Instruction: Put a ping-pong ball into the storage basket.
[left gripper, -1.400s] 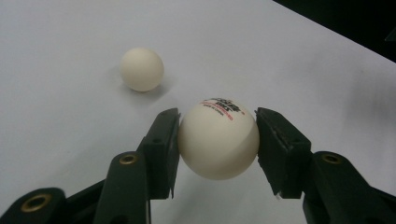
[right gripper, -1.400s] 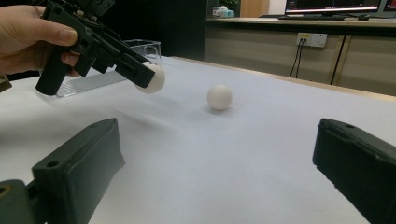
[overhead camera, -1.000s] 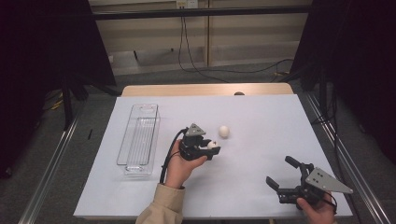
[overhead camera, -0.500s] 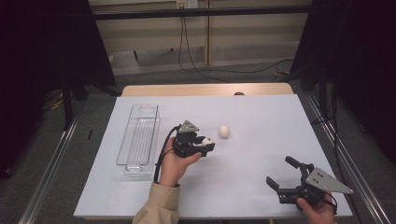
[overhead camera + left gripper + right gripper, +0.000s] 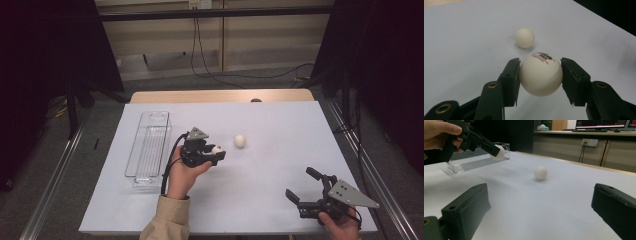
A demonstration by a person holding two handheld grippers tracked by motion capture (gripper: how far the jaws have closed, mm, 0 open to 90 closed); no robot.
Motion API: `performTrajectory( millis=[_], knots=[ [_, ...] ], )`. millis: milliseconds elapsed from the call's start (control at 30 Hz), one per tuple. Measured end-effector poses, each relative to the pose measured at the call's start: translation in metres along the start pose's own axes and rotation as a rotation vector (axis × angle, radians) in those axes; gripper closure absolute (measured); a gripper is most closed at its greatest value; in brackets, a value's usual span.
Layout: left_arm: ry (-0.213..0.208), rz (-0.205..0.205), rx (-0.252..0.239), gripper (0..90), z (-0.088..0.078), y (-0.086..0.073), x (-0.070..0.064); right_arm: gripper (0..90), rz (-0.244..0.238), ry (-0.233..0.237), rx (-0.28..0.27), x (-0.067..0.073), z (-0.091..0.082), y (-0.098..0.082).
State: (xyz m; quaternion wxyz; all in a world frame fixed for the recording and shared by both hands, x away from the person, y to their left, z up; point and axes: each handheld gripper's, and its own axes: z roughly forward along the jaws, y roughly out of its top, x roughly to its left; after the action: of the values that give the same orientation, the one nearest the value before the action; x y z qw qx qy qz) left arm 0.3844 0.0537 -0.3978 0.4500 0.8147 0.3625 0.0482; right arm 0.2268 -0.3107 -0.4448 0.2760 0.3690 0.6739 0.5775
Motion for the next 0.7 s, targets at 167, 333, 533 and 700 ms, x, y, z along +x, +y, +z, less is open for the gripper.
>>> performTrajectory(
  millis=[167, 333, 533, 700],
  knots=[
    [0.006, -0.008, -0.003, 51.1, -0.004, 0.000, 0.002, 1.0, 0.001, 0.002, 0.001, 0.001, 0.001, 0.000],
    [0.008, -0.013, -0.010, 51.1, -0.009, 0.002, 0.005, 1.0, 0.000, 0.005, 0.004, 0.001, 0.001, 0.000],
    [0.016, -0.024, -0.010, 51.1, -0.015, 0.002, 0.009, 1.0, 0.000, 0.005, 0.003, 0.001, 0.001, 0.000],
    [0.033, -0.029, -0.008, 51.1, -0.019, 0.002, 0.012, 1.0, -0.001, 0.009, 0.003, 0.002, 0.003, 0.000]
  ],
)
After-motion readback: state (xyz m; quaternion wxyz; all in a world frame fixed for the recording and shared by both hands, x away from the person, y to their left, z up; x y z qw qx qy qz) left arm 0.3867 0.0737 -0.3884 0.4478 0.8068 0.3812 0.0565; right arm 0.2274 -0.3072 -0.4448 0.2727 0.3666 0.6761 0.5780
